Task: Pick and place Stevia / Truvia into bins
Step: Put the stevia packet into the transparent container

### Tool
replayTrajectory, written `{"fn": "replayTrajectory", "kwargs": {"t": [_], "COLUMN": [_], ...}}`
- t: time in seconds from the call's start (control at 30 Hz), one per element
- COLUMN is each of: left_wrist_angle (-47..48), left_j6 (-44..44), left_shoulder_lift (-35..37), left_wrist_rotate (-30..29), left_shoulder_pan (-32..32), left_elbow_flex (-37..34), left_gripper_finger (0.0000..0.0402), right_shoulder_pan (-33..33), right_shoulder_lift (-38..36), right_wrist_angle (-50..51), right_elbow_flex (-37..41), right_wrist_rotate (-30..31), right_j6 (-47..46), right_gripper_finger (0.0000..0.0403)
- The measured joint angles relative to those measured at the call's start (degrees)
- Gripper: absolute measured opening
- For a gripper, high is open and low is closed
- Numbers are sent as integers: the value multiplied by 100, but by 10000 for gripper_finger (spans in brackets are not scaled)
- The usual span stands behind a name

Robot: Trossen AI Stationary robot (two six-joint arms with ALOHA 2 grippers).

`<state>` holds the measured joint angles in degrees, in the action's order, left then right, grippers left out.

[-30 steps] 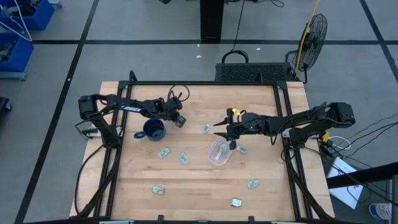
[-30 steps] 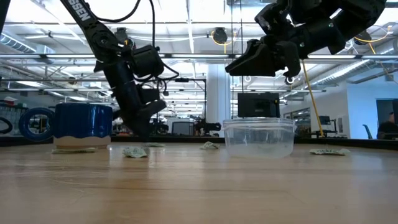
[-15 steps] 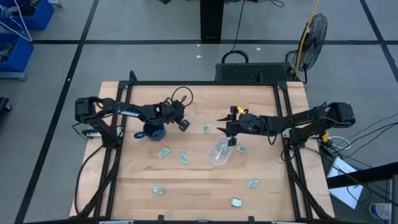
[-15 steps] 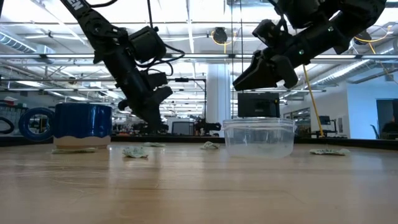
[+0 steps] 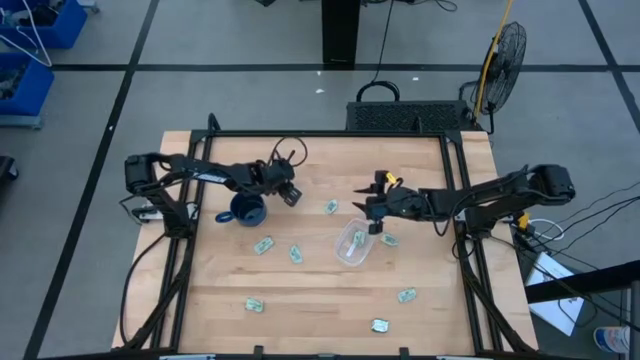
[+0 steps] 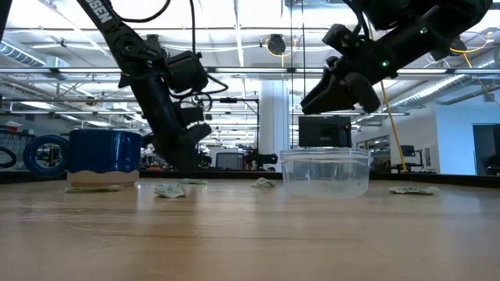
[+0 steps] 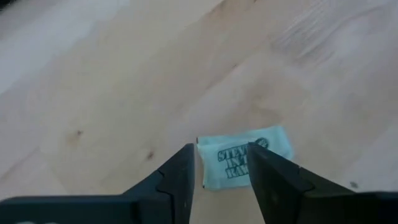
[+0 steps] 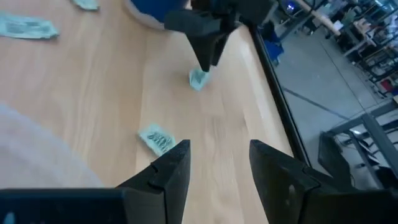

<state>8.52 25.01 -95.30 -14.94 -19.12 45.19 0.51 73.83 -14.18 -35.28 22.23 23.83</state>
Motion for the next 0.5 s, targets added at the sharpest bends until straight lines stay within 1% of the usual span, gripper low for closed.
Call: {"fn": "replayTrajectory", "kwargs": {"t": [0.07, 0.17, 0.3, 0.4, 0.5], "left_wrist_angle": [32, 19, -78, -184, -325], "left_j6": [105, 105, 132, 147, 149], "left_shoulder_lift": [-125, -227, -263, -263, -263], "left_wrist_rotate": [2, -1, 18, 202, 410], "left_shoulder_pan": [-4, -4, -4, -4, 22], "left_elbow_flex": [0, 0, 0, 0, 0], "left_gripper_finger": [147, 134, 111, 84, 49], "right_shoulder_pan": [1, -2, -2, -2, -2], "right_shoulder_lift": [-144, -314, -438, -480, -473], "right_wrist_angle": [373, 594, 633, 659, 750], "right_elbow_flex": [3, 4, 4, 4, 4], "right_wrist_rotate": [-5, 12, 4, 6, 4], "right_j6": [-19, -53, -189, -216, -216], "right_gripper_finger": [160, 160, 160, 160, 160]}}
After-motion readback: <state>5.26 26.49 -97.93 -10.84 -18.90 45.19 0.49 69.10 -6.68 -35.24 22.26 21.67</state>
